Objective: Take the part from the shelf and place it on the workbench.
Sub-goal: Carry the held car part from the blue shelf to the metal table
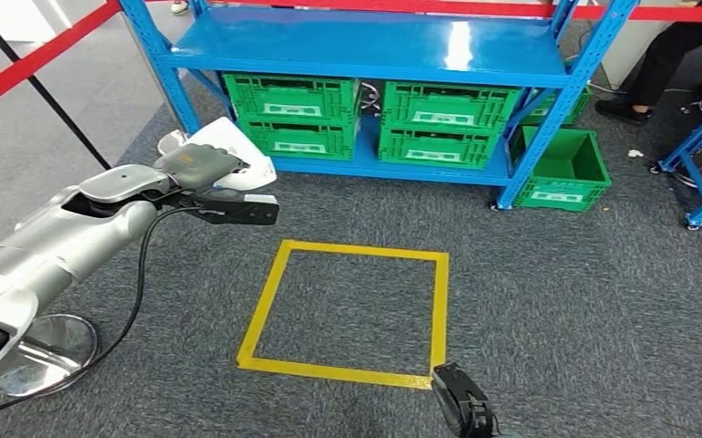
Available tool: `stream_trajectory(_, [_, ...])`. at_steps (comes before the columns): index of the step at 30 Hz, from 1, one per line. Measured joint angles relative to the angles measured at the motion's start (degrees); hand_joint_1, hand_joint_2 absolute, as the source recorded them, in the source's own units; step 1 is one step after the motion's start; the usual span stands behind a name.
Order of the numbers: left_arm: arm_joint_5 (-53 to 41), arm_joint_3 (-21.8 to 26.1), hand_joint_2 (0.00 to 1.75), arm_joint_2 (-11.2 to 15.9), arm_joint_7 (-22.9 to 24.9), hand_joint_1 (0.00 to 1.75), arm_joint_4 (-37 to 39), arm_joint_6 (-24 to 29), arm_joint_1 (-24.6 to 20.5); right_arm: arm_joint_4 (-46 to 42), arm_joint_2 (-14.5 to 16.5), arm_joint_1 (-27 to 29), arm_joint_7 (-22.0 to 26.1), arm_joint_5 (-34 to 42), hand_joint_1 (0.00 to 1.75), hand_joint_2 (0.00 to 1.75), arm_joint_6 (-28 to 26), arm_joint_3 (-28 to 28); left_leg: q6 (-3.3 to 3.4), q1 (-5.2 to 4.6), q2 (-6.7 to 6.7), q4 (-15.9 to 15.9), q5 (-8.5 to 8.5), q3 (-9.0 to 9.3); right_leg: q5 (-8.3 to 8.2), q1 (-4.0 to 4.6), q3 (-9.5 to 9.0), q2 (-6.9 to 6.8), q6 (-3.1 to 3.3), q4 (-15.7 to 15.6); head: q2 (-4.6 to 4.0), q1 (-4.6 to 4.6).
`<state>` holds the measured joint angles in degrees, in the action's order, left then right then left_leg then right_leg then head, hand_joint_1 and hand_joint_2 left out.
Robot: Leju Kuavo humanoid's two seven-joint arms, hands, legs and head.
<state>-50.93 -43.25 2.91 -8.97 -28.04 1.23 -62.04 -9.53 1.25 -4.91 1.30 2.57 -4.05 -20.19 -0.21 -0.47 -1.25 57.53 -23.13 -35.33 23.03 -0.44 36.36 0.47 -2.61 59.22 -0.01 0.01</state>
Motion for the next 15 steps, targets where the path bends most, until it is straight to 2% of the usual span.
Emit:
stream_trajectory(4, [0.06, 0.02, 1.75, 0.16, -0.15, 1.75, 0.00, -0.01, -0.05, 0.00, 0.05, 0.02, 0.17, -0.21, 0.00, 0.00, 0.52, 0.02, 0.52, -0.21, 0.04, -0.44, 0.23, -0.03, -0.49, -0.30, 0.13, 0.21, -0.37, -0.51, -0.01, -0.04])
stream_trajectory(6, [0.14, 0.04, 1.75, 0.10, -0.21, 1.75, -0.02, 0.00, -0.29, -0.01, 0.11, -0.01, 0.32, -0.38, 0.00, 0.00, 0.79, 0.02, 0.98, -0.17, 0.03, -2.42, 1.09, 0.91, -0.78, -0.32, -0.18, 0.16, -0.53, -1.25, -0.01, -0.02])
stream_trajectory(8, [0.29, 0.05, 1.75, -0.04, -0.28, 1.75, -0.05, 0.00, -0.69, -0.02, 0.13, -0.06, 0.43, -0.49, 0.00, 0.00, 0.93, 0.01, 1.15, 0.34, 0.00, -5.10, 2.38, 2.41, 0.53, -0.17, 0.44, 0.09, -0.64, 0.26, 0.00, 0.17])
stream_trajectory(9, [0.36, 0.05, 1.75, -0.09, -0.29, 1.75, -0.06, -0.01, -0.83, -0.02, 0.13, -0.06, 0.46, -0.51, 0.00, 0.00, 0.97, 0.01, 0.92, 0.65, -0.05, -5.85, 2.80, 2.87, 2.10, -0.25, 1.64, 0.06, -0.79, 2.97, 0.00, 0.28])
stream_trajectory(11, [0.48, 0.00, 1.75, -0.08, -0.29, 1.75, -0.05, -0.07, -0.83, -0.02, 0.12, 0.01, 0.47, -0.51, 0.00, 0.00, 1.02, 0.00, 0.54, 1.13, -0.43, -6.03, 2.95, 2.91, 5.43, -0.65, 4.71, 0.03, -1.48, 9.99, -0.01, 0.33])
stream_trajectory(12, [0.50, -0.03, 1.75, -0.07, -0.29, 1.75, -0.04, -0.09, -0.63, -0.01, 0.11, 0.08, 0.46, -0.51, 0.00, 0.00, 1.04, -0.01, 0.15, 1.42, -0.80, -5.91, 2.91, 2.82, 6.04, -0.96, 5.61, 0.02, -1.93, 12.13, -0.01, 0.33])
stream_trajectory(13, [0.51, -0.07, 1.75, -0.08, -0.29, 1.75, -0.04, -0.11, -0.44, -0.01, 0.10, 0.12, 0.45, -0.51, 0.00, 0.00, 1.04, 0.00, -0.33, 1.79, -1.27, -5.69, 2.84, 2.70, 5.60, -1.29, 5.52, 0.02, -2.42, 12.23, -0.01, 0.32])
stream_trajectory(14, [0.52, -0.08, 1.75, -0.10, -0.29, 1.75, -0.04, -0.11, -0.31, 0.00, 0.08, 0.12, 0.45, -0.50, 0.00, 0.00, 1.04, 0.01, -0.93, 2.27, -1.78, -5.28, 2.69, 2.52, 4.24, -1.69, 4.27, 0.07, -2.97, 10.09, -0.01, 0.32])
stream_trajectory(15, [0.52, -0.09, 1.75, -0.13, -0.29, 1.75, -0.04, -0.11, -0.26, 0.00, 0.07, 0.11, 0.45, -0.50, 0.00, 0.00, 1.01, 0.01, -1.65, 2.77, -2.29, -4.59, 2.39, 2.24, 2.63, -2.20, 2.26, 0.44, -3.64, 6.45, -0.01, 0.33])
